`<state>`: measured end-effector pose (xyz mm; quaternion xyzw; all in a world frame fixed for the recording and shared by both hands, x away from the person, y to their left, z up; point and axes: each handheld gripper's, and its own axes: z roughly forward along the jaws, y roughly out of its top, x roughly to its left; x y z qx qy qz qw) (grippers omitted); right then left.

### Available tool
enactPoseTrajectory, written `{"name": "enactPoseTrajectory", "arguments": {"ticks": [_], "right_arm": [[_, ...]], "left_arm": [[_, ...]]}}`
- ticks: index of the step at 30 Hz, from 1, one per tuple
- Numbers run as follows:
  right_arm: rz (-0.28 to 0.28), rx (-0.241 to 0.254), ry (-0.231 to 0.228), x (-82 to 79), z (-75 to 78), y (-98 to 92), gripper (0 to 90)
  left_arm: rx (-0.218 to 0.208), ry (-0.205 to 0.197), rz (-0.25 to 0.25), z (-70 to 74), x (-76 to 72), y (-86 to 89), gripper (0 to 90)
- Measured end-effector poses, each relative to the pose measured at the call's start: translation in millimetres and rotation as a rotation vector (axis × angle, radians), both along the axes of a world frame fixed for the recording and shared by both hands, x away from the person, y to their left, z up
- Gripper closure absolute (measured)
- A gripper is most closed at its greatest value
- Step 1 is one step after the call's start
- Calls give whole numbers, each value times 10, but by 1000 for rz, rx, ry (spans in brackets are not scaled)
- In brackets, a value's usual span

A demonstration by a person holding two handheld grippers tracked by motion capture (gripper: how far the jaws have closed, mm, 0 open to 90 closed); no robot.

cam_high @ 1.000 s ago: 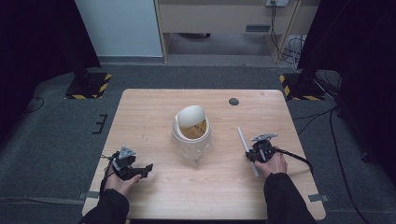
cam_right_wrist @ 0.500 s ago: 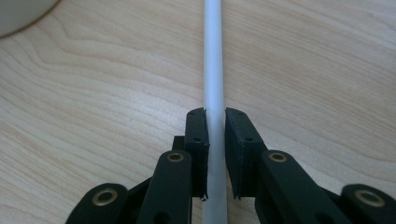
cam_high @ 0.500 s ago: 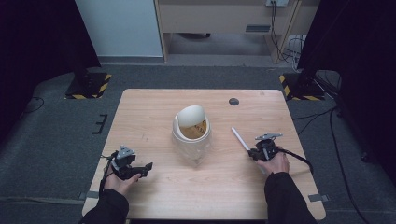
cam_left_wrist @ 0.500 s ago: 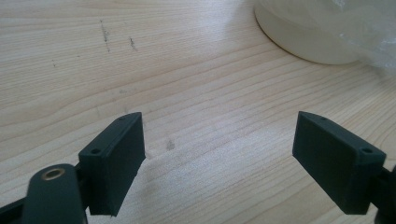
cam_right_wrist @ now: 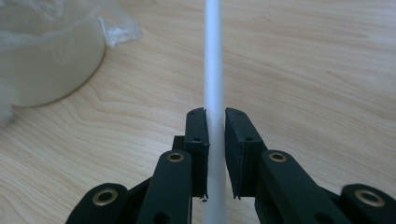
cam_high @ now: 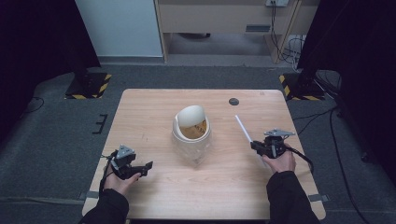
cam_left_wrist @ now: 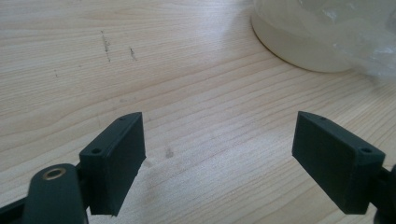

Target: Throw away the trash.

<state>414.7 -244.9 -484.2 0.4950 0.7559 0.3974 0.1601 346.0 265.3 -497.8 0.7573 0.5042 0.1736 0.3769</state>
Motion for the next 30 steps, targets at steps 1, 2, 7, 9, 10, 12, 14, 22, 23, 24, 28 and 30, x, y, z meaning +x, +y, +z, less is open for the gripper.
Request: {"name": "enactPoseTrajectory", "arguments": {"ticks": [1, 2, 7, 9, 10, 12, 14, 22, 23, 24, 28, 30], "right_arm": [[-3, 15, -6, -4, 15, -1, 799], [2, 26, -17, -5, 28, -6, 799], [0, 49, -40, -19, 66, -14, 799], [0, 71, -62, -39, 104, -23, 799], [0, 71, -62, -39, 104, -23, 799], [-3, 94, -86, -51, 159, -45, 799], [-7, 110, -106, -61, 203, -64, 799], [-18, 182, -167, -127, 371, -121, 799], [-19, 195, -179, -141, 409, -135, 799], [-17, 203, -187, -149, 429, -141, 798], [-13, 223, -210, -170, 489, -152, 799], [-11, 229, -220, -175, 515, -150, 799]], "left_arm": [[-2, 0, -2, 7, -3, -3, 167], [-2, 0, -2, 7, -3, -3, 168], [-15, -25, -6, 53, -25, -19, 171], [-33, -44, -8, 84, -36, -28, 177], [-33, -44, -8, 84, -36, -28, 183], [-40, -65, -13, 125, -43, -42, 184], [-50, -84, -15, 157, -55, -55, 184], [-91, -146, -22, 268, -113, -106, 192], [-95, -157, -22, 291, -123, -116, 193], [-104, -164, -22, 308, -131, -124, 193], [-139, -180, -22, 366, -156, -156, 197], [-142, -189, -24, 402, -163, -169, 199]]}}
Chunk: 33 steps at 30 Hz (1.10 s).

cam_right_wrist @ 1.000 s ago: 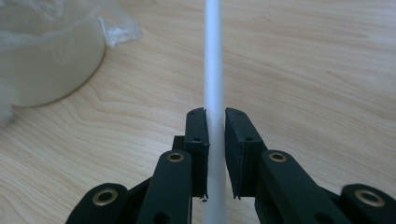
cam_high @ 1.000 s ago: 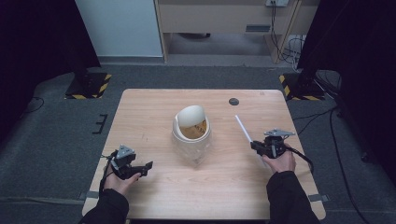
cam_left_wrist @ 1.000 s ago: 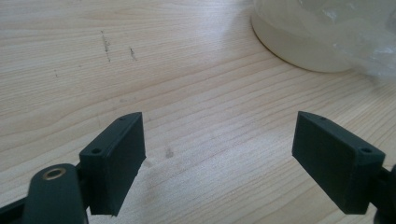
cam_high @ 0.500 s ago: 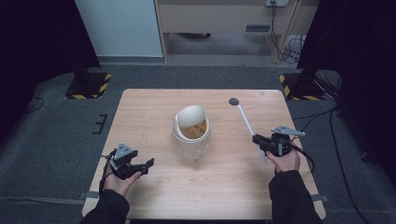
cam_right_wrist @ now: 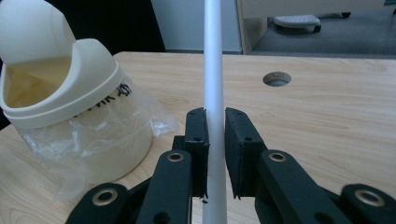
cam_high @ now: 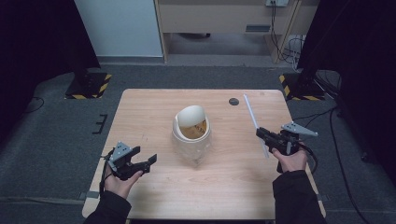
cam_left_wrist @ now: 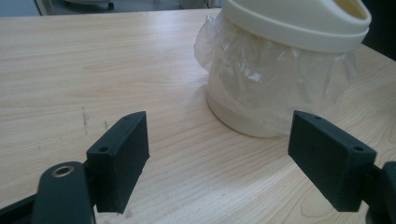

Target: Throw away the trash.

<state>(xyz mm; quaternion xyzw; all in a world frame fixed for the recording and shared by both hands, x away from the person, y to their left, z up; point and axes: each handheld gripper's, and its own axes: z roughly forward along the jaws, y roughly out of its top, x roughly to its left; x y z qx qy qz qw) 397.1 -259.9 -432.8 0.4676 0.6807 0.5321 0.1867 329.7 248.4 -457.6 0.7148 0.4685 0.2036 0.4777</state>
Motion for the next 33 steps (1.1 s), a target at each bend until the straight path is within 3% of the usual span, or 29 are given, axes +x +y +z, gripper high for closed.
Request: {"name": "enactPoseTrajectory", "arguments": {"ticks": [7, 15, 19, 33], "right_arm": [[9, 43, -48, -25, 95, 12, 799], [30, 56, -85, -61, 194, 61, 799], [50, 93, -112, -99, 255, 90, 799], [105, 113, -161, -212, 377, 198, 798]], "left_arm": [[-76, -59, -8, 178, -23, -31, 203], [-127, -132, -22, 396, -18, -107, 210], [-159, -176, -24, 541, 24, -176, 213], [-223, -235, -94, 845, 88, -519, 227]]}}
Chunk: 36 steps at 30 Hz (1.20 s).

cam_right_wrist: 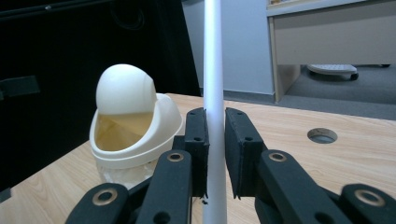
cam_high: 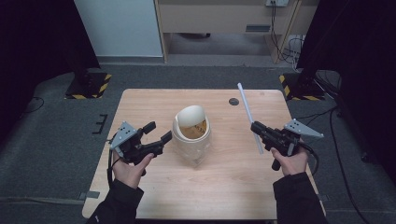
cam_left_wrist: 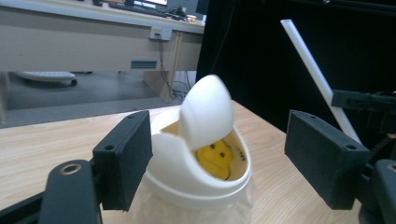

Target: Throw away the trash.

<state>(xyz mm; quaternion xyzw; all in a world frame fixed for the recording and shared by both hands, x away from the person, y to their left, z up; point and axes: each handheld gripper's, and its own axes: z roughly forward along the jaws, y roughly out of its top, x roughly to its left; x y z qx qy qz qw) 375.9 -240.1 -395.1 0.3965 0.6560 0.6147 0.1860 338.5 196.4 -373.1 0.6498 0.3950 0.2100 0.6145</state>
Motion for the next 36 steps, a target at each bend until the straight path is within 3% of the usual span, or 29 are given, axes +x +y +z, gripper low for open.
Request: {"name": "enactPoseTrajectory", "arguments": {"ticks": [15, 28, 36], "right_arm": [[53, 10, -19, -90, -6, 89, 798], [94, 13, -30, -158, -42, 128, 798], [105, 12, -28, -179, -61, 150, 797]], "left_arm": [[-33, -35, -54, 170, 119, -358, 247], [-38, -23, -118, 217, 291, -840, 269], [-46, 0, -144, 164, 419, -1101, 280]]}}
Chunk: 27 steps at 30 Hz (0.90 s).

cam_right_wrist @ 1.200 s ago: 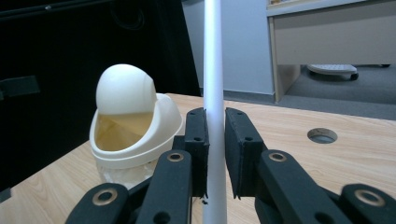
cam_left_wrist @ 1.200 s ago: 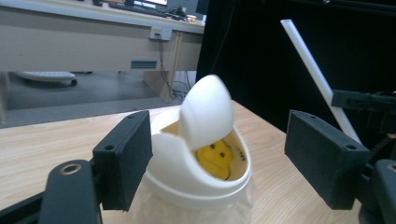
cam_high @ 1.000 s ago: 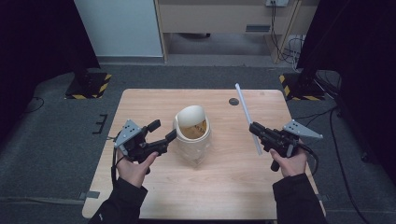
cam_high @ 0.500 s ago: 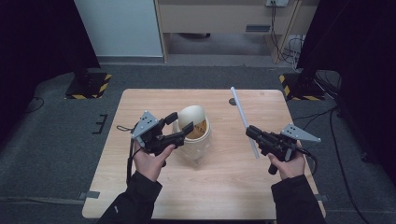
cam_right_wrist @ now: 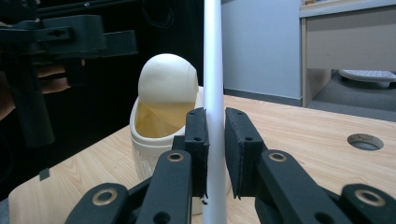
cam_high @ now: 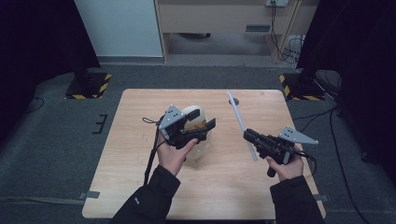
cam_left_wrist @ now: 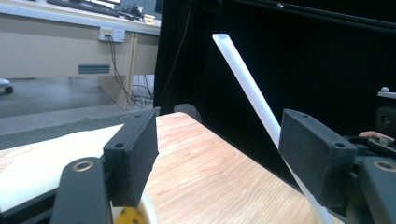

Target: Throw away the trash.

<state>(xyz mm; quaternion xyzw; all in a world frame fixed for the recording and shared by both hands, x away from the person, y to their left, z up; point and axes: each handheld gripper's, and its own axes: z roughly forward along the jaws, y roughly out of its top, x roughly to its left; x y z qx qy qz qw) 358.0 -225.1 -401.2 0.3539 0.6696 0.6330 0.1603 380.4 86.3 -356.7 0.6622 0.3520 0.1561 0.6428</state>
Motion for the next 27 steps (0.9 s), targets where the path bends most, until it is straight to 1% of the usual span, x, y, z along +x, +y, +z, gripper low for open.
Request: {"name": "enactPoseTrajectory", "arguments": {"ticks": [1, 3, 4, 6, 7, 8, 9, 11, 15, 19, 21, 27], "right_arm": [[0, 0, 0, 0, 0, 0, 797], [7, -5, -2, -4, -8, 5, 798], [9, -6, 0, -5, -10, 9, 797], [14, -10, -1, -8, -20, 19, 798], [14, -10, -1, -8, -20, 19, 798], [17, -11, -2, -11, -28, 29, 797], [18, -12, 0, -13, -30, 32, 797], [21, -18, 0, -13, -37, 38, 797], [25, -20, 3, -17, -46, 50, 797], [35, -20, 4, -24, -59, 69, 797], [44, -25, 3, -22, -73, 83, 797], [56, -20, 3, -25, -77, 94, 797]], "left_arm": [[0, 0, 0, 0, 0, 0, 281], [5, 9, -10, -26, 42, -102, 286], [5, 9, -10, -26, 42, -102, 287], [9, 14, -26, -36, 70, -201, 293], [9, 14, -26, -36, 70, -201, 293], [10, 18, -35, -35, 82, -254, 295], [10, 18, -35, -35, 82, -254, 296], [5, 18, -42, -30, 95, -316, 301], [9, 18, -44, -21, 120, -362, 314], [2, 23, -47, -21, 156, -415, 329], [-7, 33, -51, -39, 180, -461, 355], [1, 51, -70, -82, 202, -545, 397]]}}
